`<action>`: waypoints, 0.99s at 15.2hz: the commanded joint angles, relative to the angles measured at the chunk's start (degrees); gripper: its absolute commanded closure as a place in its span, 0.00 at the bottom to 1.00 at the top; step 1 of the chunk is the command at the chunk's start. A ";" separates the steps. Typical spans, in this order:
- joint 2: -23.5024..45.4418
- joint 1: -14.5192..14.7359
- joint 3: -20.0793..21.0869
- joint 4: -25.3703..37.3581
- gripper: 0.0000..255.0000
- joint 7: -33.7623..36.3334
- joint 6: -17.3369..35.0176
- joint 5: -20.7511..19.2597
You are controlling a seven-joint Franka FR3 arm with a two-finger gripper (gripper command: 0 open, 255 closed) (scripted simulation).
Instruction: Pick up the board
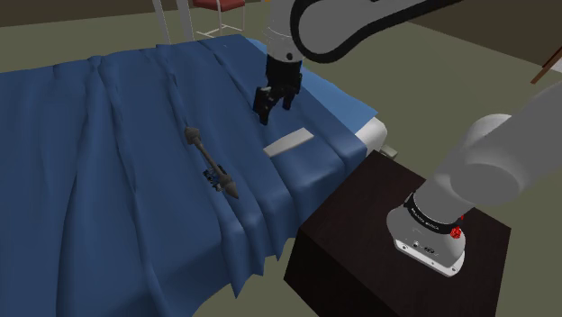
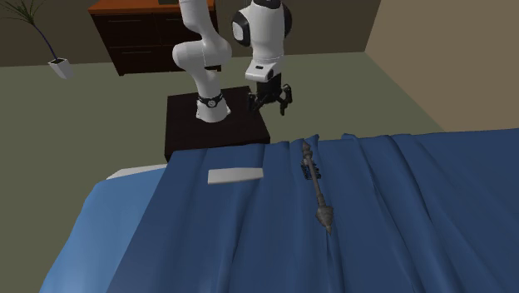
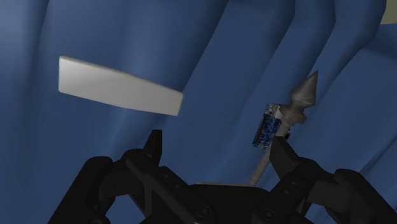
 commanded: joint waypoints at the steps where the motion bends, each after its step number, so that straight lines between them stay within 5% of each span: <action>1: 4.14 -0.01 1.84 1.07 0.00 2.74 2.92 -1.40; 8: 20.16 0.94 5.91 8.12 0.00 14.22 9.86 -10.91; 15: 36.78 6.35 4.40 19.08 0.00 25.29 12.39 -22.07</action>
